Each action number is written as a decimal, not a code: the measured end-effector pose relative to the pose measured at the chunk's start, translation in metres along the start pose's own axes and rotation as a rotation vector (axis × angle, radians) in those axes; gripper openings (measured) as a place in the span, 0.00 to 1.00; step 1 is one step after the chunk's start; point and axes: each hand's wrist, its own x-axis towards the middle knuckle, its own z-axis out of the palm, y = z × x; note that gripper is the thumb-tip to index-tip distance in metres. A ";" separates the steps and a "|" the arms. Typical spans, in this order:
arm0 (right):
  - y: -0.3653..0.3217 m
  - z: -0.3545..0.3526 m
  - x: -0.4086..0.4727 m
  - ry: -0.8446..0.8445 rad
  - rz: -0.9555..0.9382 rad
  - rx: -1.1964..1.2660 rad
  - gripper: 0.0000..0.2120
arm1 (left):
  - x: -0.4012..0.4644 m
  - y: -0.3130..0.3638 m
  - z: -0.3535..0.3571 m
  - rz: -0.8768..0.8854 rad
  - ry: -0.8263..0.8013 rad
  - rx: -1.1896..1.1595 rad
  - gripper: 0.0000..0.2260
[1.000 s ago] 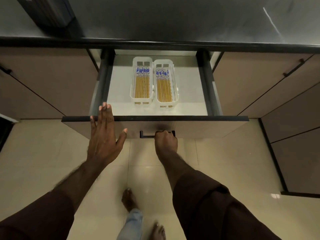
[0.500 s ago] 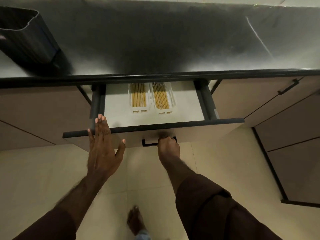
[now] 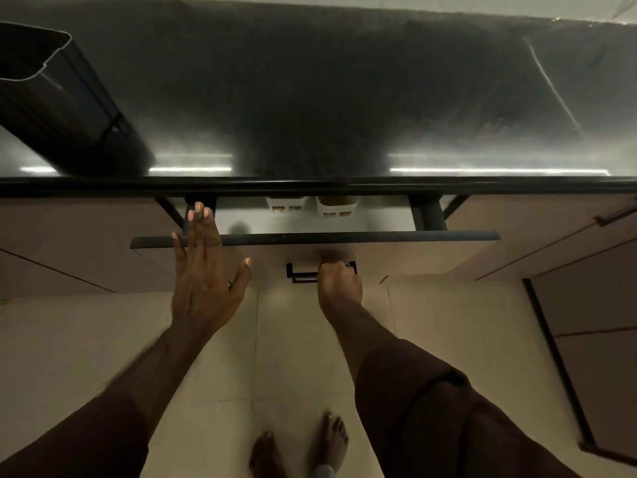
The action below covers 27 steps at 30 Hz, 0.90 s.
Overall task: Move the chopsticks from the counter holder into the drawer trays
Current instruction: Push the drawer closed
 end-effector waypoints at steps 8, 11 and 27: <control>0.000 -0.013 0.040 0.028 -0.026 0.013 0.06 | 0.038 -0.005 0.011 0.010 0.029 0.061 0.41; -0.001 -0.015 0.053 0.039 -0.015 0.039 0.06 | 0.048 -0.005 0.017 0.018 0.015 0.081 0.41; 0.002 -0.027 0.105 -0.073 0.067 0.232 0.16 | 0.081 -0.003 0.032 0.009 -0.015 0.100 0.42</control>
